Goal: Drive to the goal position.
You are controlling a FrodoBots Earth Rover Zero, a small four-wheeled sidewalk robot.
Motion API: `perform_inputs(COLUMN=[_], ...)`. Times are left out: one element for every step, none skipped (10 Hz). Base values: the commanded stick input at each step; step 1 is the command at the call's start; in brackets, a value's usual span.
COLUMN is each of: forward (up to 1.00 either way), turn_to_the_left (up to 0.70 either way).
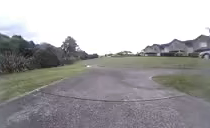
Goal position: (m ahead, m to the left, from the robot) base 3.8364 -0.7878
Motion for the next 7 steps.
perform_inputs(forward=[0.70,0.70,0.70,0.70,0.70,0.70,0.70], turn_to_the_left=[-0.33,-0.35,-0.29,-0.16,0.06,0.00,0.00])
